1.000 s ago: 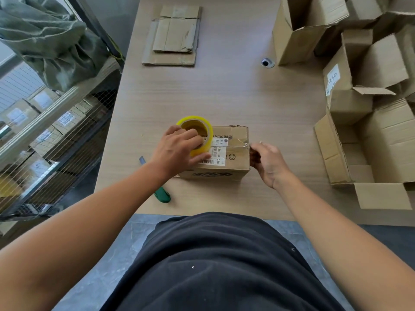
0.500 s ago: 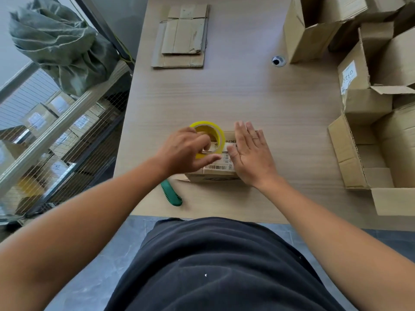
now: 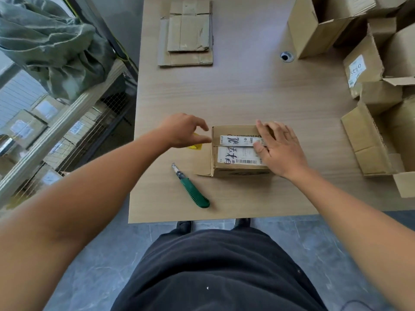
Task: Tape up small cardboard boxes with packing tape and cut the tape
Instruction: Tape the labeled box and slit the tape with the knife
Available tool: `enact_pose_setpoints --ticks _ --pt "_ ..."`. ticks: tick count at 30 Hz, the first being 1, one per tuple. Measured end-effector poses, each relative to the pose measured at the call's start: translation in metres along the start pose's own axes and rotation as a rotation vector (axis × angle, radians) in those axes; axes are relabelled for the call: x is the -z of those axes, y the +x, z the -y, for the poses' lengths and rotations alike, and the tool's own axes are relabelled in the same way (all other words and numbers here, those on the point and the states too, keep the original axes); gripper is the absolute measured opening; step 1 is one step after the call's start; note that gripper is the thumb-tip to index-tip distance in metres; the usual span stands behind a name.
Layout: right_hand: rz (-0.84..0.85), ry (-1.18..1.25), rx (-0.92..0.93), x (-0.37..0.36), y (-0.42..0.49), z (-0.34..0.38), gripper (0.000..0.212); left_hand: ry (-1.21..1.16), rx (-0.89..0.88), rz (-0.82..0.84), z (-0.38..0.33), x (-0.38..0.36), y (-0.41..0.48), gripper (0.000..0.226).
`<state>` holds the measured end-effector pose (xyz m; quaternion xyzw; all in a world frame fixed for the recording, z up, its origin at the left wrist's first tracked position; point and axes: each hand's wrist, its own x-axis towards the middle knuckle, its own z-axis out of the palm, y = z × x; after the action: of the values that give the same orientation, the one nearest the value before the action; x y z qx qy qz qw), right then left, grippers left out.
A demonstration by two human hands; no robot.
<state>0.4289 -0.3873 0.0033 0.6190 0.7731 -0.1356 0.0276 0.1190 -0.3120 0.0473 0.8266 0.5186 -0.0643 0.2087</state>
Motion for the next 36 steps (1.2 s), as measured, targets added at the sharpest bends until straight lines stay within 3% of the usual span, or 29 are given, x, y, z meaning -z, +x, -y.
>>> enact_pose_setpoints --ticks 5,6,8,10,12,13,15,17,21,25,28,30,31,33,36 --pt "0.026 0.021 -0.116 0.013 -0.001 0.019 0.069 -0.168 -0.078 -0.030 0.015 -0.023 0.002 0.070" --pt "-0.069 0.002 -0.153 0.015 -0.005 0.025 0.072 -0.186 -0.100 -0.032 0.017 -0.025 0.003 0.073" --pt "-0.414 0.017 -0.152 0.015 -0.021 0.053 0.069 -0.217 -0.152 -0.020 0.021 -0.028 0.002 0.073" --pt "-0.686 0.179 0.085 -0.006 -0.041 0.105 0.052 -0.252 -0.210 -0.023 0.025 -0.033 0.003 0.069" --pt "-0.571 0.223 0.308 -0.048 -0.063 0.166 0.053 -0.271 -0.237 -0.050 0.026 -0.038 0.002 0.065" --pt "-0.422 0.177 0.287 -0.072 -0.069 0.191 0.060 -0.275 -0.238 -0.063 0.026 -0.039 0.002 0.064" --pt "-0.145 0.112 -0.004 -0.109 -0.070 0.224 0.073 -0.275 -0.234 -0.086 0.027 -0.040 0.001 0.062" --pt "-0.036 0.093 -0.277 -0.131 -0.061 0.238 0.070 -0.256 -0.240 -0.107 0.028 -0.040 0.000 0.059" --pt "0.049 0.020 -0.295 -0.139 -0.049 0.249 0.040 -0.212 -0.223 -0.105 0.023 -0.039 -0.001 0.057" --pt "0.049 0.357 -0.257 -0.120 -0.093 0.229 0.021 -0.211 -0.214 -0.078 0.020 -0.036 0.000 0.057" --pt "-0.230 0.707 -0.387 -0.063 -0.132 0.221 0.019 -0.241 -0.189 -0.071 0.021 -0.038 -0.001 0.056" --pt "-0.454 0.585 -0.416 -0.030 -0.111 0.214 0.026 -0.269 -0.159 -0.085 0.019 -0.040 -0.003 0.055" --pt "-0.489 0.480 -0.425 -0.015 -0.089 0.209 0.033 -0.279 -0.137 -0.098 0.018 -0.042 -0.004 0.055" --pt "-0.341 0.414 -0.481 0.008 -0.044 0.207 0.051 -0.300 -0.077 -0.126 0.015 -0.046 -0.010 0.053" --pt "-0.059 0.360 -0.510 0.005 -0.019 0.207 0.059 -0.403 -0.023 -0.089 0.020 -0.049 -0.022 0.041"
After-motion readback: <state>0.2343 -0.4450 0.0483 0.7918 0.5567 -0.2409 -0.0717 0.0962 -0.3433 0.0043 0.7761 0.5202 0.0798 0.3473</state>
